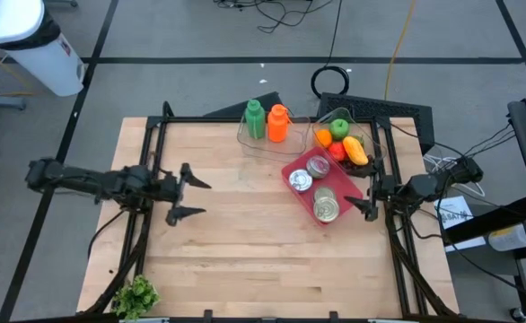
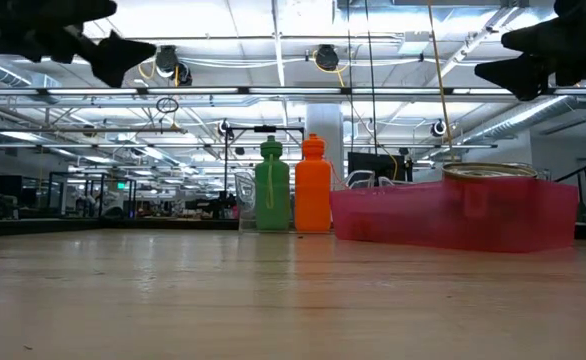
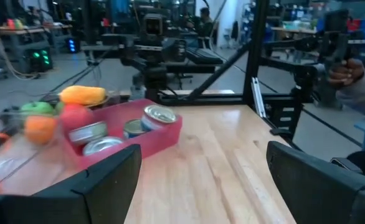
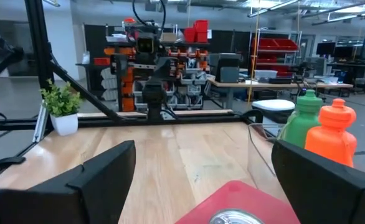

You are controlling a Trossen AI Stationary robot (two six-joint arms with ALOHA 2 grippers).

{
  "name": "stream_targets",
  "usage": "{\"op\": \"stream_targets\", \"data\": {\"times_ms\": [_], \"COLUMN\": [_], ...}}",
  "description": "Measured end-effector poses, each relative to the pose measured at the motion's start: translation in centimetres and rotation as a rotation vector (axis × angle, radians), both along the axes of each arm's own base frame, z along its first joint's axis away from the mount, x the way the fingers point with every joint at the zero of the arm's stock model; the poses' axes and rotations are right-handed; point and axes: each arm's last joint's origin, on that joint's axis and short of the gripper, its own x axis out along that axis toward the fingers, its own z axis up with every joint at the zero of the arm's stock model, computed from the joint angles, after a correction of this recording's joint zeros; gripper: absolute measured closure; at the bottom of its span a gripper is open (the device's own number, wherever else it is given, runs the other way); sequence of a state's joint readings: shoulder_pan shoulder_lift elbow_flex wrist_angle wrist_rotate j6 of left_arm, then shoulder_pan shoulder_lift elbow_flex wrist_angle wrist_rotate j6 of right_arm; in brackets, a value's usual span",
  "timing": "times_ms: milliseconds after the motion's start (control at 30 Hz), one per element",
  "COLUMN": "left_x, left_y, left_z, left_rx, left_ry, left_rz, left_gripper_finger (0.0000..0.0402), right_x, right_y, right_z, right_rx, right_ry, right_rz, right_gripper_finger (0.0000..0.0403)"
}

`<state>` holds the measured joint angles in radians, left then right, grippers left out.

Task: Pick & Place Food Item
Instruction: Return to Home Position

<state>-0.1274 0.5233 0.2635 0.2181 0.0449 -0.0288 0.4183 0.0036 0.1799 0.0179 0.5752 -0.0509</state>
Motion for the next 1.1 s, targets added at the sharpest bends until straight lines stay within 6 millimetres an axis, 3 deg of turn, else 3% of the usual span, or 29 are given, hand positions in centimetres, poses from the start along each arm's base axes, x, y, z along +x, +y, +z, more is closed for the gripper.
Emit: {"op": "stream_targets", "data": {"times_ms": [233, 367, 700, 1100], "left_x": [-2.9, -3.6, -3.3, -3.2], "left_y": [0.9, 1.3, 1.7, 1.7], "left_z": [-0.4, -1.4, -5.4, -5.5], "left_rx": [-0.005, -0.003, -0.05, -0.009], "left_ry": [-0.034, -0.081, -0.074, -0.064], "left_rz": [0.047, 0.073, 0.112, 0.114], "left_gripper_finger": [0.0046, 0.0046, 0.0046, 0.0046], "right_x": [0.0, 0.5, 0.7, 0.8], "right_y": [0.0, 0.3, 0.5, 0.6], "right_z": [-0.4, -1.9, -2.4, -2.7], "right_rx": [0.009, 0.03, 0.026, -0.048], "right_ry": [0.035, 0.055, -0.004, 0.03], "right_rz": [0.0, 0.067, 0.075, 0.099], "right_gripper_finger": [0.0046, 0.0046, 0.0046, 0.0046]}}
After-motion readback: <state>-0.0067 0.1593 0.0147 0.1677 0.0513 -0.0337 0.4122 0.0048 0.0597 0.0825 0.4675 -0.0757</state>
